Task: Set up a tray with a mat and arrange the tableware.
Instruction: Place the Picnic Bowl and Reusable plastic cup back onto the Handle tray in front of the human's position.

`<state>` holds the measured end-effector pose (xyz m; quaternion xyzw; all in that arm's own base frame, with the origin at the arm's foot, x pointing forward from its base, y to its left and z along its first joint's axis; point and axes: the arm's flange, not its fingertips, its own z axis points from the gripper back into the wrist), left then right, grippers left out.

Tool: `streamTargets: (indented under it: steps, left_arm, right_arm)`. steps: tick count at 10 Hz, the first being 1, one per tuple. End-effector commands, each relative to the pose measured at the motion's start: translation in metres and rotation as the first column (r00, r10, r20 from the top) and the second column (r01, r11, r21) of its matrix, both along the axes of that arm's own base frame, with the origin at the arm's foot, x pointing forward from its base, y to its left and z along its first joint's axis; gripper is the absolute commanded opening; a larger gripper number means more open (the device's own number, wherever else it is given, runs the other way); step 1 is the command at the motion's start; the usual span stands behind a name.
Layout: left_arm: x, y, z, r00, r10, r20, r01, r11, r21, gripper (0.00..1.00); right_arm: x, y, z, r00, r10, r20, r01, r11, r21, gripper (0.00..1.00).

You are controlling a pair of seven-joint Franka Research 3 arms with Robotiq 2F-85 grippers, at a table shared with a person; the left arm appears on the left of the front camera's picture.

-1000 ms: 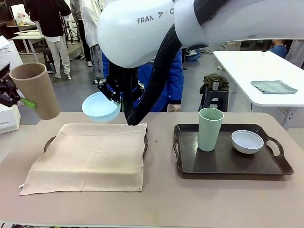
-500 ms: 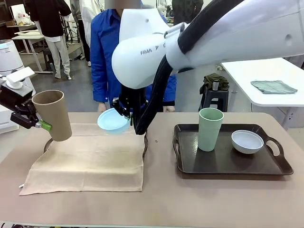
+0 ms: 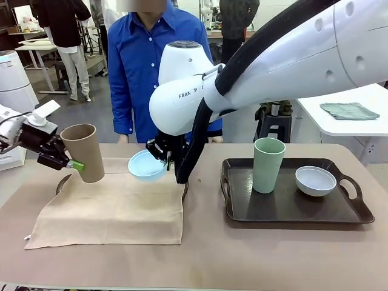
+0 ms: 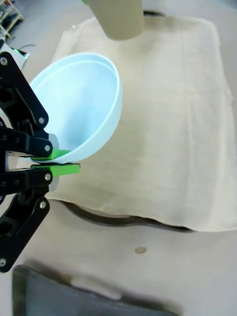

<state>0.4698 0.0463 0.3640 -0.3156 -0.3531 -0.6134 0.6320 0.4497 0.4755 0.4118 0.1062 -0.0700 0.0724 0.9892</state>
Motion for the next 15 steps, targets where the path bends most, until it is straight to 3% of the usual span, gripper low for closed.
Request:
streamTargets:
  steps: [1, 9, 15]
  left_arm:
    - [0.006, -0.009, -0.005, 0.998, 0.027, 0.065, -0.027, 1.000, 0.003, 0.84]
    - [0.032, -0.001, -0.043, 0.999, -0.023, 0.039, 0.025, 0.998, -0.062, 0.84]
    - [0.040, 0.007, -0.056, 1.000, -0.013, 0.013, 0.014, 0.998, -0.060, 0.84]
  right_arm:
    - [0.001, 0.000, -0.014, 0.999, 0.017, 0.044, -0.018, 1.000, 0.011, 0.05]
    - [0.050, -0.007, -0.062, 0.998, -0.067, -0.010, 0.067, 0.997, 0.026, 0.05]
    - [0.055, 0.005, -0.082, 0.996, -0.024, -0.084, 0.028, 0.999, 0.047, 0.05]
